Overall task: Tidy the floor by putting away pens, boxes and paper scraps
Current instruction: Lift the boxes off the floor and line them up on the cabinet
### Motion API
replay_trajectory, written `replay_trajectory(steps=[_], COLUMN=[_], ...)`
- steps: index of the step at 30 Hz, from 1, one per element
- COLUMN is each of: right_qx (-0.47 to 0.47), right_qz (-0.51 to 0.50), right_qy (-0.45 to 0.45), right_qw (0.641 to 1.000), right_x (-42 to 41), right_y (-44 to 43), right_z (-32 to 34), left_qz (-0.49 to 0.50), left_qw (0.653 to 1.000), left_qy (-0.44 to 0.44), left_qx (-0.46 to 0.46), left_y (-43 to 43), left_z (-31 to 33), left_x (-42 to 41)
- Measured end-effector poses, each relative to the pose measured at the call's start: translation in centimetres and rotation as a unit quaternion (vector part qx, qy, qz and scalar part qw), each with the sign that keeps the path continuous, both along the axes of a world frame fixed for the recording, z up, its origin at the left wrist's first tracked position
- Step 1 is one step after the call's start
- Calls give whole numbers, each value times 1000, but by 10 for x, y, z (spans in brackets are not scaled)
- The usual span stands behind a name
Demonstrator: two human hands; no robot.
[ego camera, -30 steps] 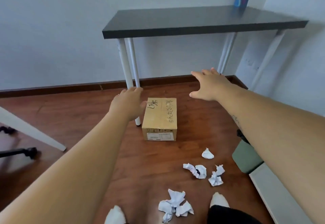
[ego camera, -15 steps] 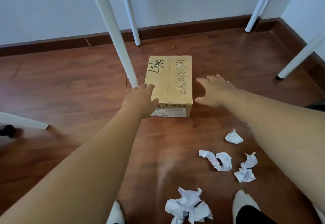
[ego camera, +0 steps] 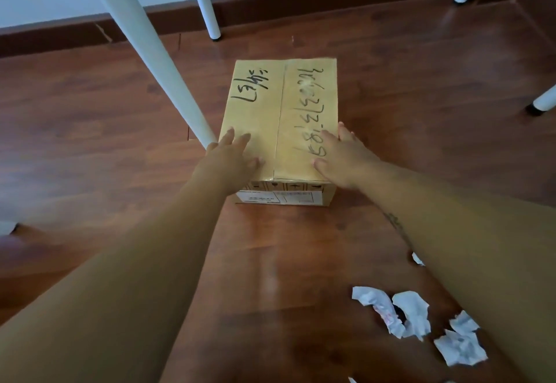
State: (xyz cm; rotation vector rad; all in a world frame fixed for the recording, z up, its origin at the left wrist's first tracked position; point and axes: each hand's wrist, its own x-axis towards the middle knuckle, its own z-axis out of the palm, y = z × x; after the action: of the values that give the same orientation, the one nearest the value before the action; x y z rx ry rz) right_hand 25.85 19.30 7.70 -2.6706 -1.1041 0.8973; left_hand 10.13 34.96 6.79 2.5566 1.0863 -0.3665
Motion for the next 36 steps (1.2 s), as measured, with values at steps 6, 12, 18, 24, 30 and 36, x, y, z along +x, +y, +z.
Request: replay_trajectory(steps=[6, 12, 18, 24, 30, 36], right_qx=[65, 92, 187, 218, 213, 198], right_qz=[-71, -120, -173, -318, -396, -403], right_qy=[93, 93, 120, 177, 243, 245], right_qw=[991, 984, 960, 905, 860, 859], right_x=[-21, -40, -81, -58, -52, -58], right_y=[-10, -27, -71, -54, -34, -37], right_z=[-25, -24, -33, -27, -31, -31], left_qz=[27, 40, 55, 214, 304, 372], left_qw=[999, 999, 996, 956, 903, 879], left_qy=[-24, -13, -71, -171, -216, -220], left_qx=[25, 19, 8, -103, -212, -203], left_y=[-10, -34, -64, -46, -40, -47], left_z=[-34, -31, -19, -20, -24, -27], left_x=[-5, -24, -61, -63, -60, -61])
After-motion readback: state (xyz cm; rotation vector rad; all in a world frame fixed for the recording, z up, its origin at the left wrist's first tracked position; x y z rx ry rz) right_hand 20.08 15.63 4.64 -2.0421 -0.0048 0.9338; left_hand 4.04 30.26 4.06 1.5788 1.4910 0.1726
